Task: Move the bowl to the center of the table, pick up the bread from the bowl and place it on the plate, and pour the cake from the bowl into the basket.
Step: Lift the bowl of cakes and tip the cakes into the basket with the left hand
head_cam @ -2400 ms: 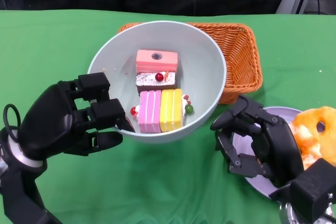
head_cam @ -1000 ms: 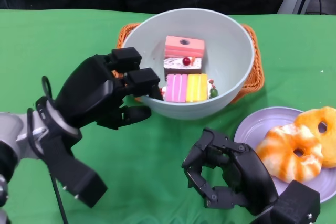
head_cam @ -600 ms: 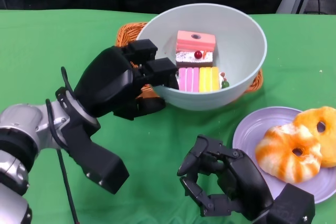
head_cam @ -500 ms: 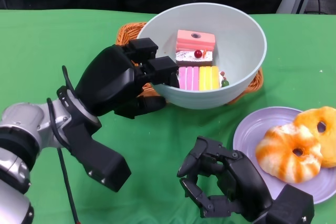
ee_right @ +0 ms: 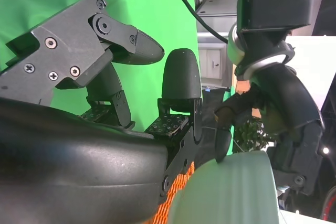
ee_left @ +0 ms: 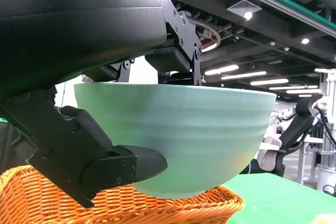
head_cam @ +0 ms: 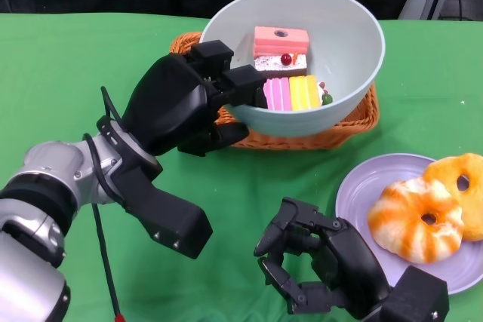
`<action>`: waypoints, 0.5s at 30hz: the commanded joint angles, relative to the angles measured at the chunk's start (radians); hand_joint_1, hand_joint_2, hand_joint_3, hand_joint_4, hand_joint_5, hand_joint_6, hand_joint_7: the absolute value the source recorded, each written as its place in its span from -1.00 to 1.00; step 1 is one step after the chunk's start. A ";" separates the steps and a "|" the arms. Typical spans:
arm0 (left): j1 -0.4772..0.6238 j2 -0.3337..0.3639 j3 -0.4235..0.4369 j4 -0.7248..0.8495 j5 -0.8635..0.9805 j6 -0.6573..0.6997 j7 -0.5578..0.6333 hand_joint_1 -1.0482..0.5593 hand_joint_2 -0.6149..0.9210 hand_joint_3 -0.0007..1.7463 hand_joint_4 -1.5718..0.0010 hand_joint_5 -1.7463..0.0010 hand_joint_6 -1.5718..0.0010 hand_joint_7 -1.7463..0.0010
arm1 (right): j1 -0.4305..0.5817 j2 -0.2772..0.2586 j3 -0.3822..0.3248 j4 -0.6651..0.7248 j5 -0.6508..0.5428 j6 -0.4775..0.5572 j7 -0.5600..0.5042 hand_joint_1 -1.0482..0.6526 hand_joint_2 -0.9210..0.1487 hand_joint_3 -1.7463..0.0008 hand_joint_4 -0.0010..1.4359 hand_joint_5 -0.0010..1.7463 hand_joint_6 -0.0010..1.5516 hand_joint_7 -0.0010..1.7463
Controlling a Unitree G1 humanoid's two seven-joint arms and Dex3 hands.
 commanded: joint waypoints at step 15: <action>-0.084 -0.072 0.094 0.033 -0.186 -0.004 -0.134 0.18 0.67 0.03 0.18 -1.00 0.26 -0.77 | -0.037 0.001 -0.011 0.069 -0.009 -0.051 0.007 -0.07 -0.19 -0.15 0.01 0.95 -0.17 0.59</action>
